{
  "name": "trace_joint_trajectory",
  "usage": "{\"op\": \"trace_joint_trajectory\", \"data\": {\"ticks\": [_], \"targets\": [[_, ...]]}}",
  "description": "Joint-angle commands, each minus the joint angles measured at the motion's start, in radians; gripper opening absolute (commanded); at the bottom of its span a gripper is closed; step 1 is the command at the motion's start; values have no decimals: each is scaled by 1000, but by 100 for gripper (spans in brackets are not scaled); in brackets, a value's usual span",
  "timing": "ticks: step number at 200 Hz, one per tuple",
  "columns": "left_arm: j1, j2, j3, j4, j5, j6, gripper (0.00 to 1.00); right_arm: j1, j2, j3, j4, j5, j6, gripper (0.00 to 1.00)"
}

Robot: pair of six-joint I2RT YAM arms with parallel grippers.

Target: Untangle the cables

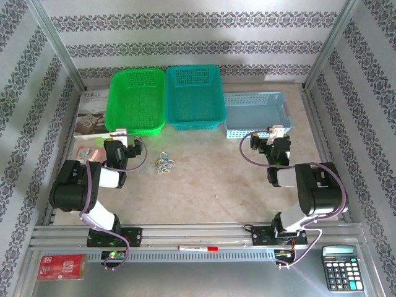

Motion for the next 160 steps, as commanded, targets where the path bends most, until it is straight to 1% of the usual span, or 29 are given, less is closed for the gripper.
{"op": "trace_joint_trajectory", "data": {"ticks": [1, 103, 139, 160], "targets": [[11, -1, -7, 47, -19, -12, 100, -6, -12, 14, 6, -16, 11, 98], [11, -2, -7, 47, -19, -12, 100, -6, -12, 13, 6, -15, 11, 98], [11, -2, 5, 25, 18, 1, 100, -6, -10, 14, 6, -15, 12, 98], [11, -2, 5, 27, 19, 1, 100, -9, -10, 14, 5, -18, 13, 98]]}}
